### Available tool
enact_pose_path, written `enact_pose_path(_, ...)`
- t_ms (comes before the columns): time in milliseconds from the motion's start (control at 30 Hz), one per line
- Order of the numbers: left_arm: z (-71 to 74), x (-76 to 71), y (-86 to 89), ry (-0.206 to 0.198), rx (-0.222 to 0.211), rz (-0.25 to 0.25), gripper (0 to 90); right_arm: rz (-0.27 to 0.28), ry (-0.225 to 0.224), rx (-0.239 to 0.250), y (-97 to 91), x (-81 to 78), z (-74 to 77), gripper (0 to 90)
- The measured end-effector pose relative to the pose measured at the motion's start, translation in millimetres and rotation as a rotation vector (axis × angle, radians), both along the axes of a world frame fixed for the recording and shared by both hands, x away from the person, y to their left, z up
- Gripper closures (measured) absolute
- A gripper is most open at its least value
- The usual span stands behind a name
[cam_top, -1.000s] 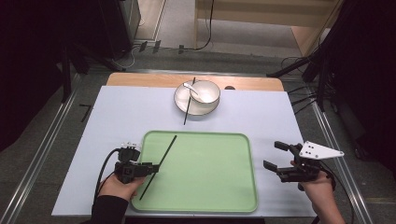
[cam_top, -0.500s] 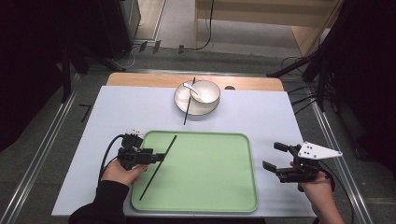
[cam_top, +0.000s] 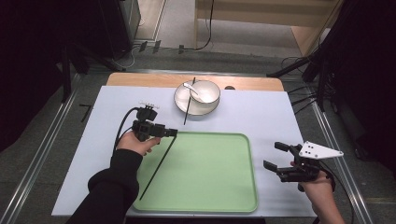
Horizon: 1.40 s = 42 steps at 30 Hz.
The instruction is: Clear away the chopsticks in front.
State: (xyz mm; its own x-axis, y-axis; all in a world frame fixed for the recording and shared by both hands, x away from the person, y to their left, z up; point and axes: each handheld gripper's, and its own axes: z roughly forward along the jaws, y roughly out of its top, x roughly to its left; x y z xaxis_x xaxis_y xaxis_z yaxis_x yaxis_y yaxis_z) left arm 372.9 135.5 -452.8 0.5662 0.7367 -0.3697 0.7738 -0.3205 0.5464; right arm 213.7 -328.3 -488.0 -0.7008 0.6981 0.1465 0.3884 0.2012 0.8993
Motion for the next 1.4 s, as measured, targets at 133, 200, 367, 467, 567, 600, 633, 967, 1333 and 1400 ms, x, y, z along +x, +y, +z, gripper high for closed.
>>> enact_pose_path(133, 7.7, 15.7, -11.7, -0.014, 0.0, -0.004, 29.1, 0.001, -0.001, 0.001, 0.2, 0.4, -0.4, 14.4)
enact_pose_path(200, 11.5, 22.9, -17.1, -0.023, 0.008, -0.024, 28.9, 0.004, 0.001, 0.002, 0.1, 1.1, -0.7, 14.4)
enact_pose_path(367, 16.3, 44.6, -33.2, -0.027, 0.029, -0.003, 29.3, 0.0, -0.006, 0.008, -0.4, 1.0, 0.7, 14.4)
enact_pose_path(467, 19.5, 57.5, -43.2, -0.052, 0.017, -0.002, 29.9, 0.001, -0.006, 0.013, -0.3, 0.7, 1.3, 14.4)
enact_pose_path(567, 16.4, 71.6, -52.8, -0.031, 0.045, -0.008, 30.8, 0.006, -0.01, 0.015, 0.0, 1.0, 1.7, 14.4)
enact_pose_path(600, 14.3, 75.4, -55.9, -0.03, 0.054, -0.003, 31.2, 0.006, -0.011, 0.018, 0.1, 1.2, 1.5, 14.4)
enact_pose_path(633, 12.3, 79.9, -59.5, -0.032, 0.081, -0.001, 31.7, 0.005, -0.009, 0.018, -0.1, 1.5, 1.2, 14.4)
enact_pose_path(967, -11.8, 107.8, -77.5, -0.001, 0.157, 0.01, 45.2, 0.009, -0.014, 0.029, -3.3, 2.3, 1.9, 14.5)
enact_pose_path(1333, -31.6, 123.2, -77.6, 0.054, 0.16, 0.084, 61.5, 0.005, -0.013, 0.041, -4.9, 1.9, 2.4, 14.5)
enact_pose_path(1400, -34.8, 124.6, -78.6, 0.073, 0.168, 0.105, 65.3, 0.006, -0.015, 0.04, -4.9, 2.0, 2.3, 14.6)
